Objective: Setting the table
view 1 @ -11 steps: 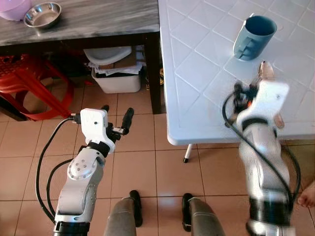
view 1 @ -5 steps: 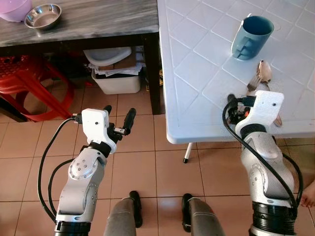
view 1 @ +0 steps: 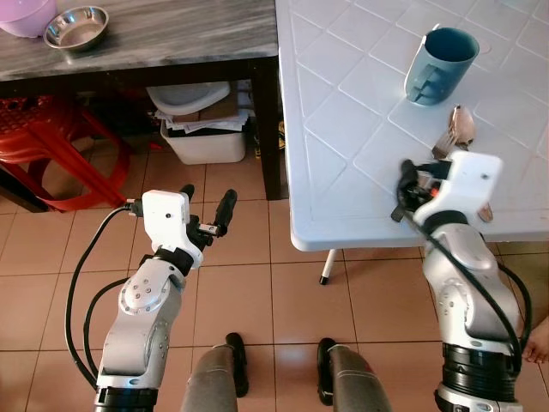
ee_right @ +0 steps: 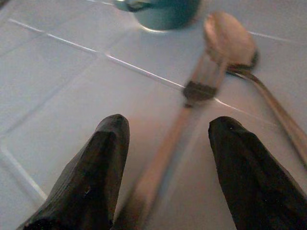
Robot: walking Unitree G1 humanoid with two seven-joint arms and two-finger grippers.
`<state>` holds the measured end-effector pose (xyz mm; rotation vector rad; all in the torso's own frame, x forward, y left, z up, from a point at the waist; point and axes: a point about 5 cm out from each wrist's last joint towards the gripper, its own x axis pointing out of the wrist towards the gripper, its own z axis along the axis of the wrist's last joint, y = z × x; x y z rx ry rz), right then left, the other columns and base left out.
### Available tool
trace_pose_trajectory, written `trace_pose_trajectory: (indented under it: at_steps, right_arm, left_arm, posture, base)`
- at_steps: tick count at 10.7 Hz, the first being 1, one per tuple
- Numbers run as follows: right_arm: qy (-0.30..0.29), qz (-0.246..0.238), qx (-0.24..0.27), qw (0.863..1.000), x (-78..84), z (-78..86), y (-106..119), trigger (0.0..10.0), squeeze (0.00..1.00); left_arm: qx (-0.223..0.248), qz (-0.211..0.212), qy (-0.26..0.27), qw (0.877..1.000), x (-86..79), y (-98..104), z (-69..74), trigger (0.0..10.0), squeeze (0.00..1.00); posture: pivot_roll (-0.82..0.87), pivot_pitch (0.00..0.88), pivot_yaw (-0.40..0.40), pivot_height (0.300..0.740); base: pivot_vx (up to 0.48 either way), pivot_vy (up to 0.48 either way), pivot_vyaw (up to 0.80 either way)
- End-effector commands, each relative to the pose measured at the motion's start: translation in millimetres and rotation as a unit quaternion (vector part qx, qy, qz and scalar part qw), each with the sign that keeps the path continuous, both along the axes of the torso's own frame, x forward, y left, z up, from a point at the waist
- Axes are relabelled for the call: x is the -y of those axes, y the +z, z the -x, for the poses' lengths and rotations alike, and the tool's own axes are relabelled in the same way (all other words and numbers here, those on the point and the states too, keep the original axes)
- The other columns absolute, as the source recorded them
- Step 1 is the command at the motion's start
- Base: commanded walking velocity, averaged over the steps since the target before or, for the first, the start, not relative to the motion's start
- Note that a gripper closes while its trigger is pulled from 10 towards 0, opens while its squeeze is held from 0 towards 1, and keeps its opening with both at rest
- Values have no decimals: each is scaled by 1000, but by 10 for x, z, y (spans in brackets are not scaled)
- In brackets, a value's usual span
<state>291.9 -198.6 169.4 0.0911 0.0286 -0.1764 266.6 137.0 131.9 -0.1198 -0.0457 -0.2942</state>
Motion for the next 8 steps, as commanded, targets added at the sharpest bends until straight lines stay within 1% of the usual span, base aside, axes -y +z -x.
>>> trace_pose_trajectory:
  at_steps: [1, 3, 5, 8]
  right_arm:
    - [-11, -9, -16, 1000, 30, 32, -61, 10000, 0]
    - [-22, -9, -22, 999, 72, 29, -86, 10000, 0]
    - [-22, -11, -22, 999, 120, -58, -55, 10000, 0]
    - [-5, -14, -28, 999, 94, -134, -46, 10000, 0]
  left_arm:
    - [-7, -5, -5, 1000, -18, -23, 32, 10000, 0]
    - [-7, -6, -6, 1000, -27, -18, 31, 10000, 0]
    - [-8, -7, -8, 1000, -22, -19, 39, 10000, 0]
    - [-8, -8, -7, 1000, -28, -16, 47, 10000, 0]
  posture:
    - [-1, 267, 96, 740]
    - [1, 270, 99, 740]
    - [5, 274, 105, 740]
    - [11, 276, 103, 740]
  base:
    - [0, 0, 0]
    - [0, 0, 0]
    - [0, 0, 0]
    - [0, 0, 0]
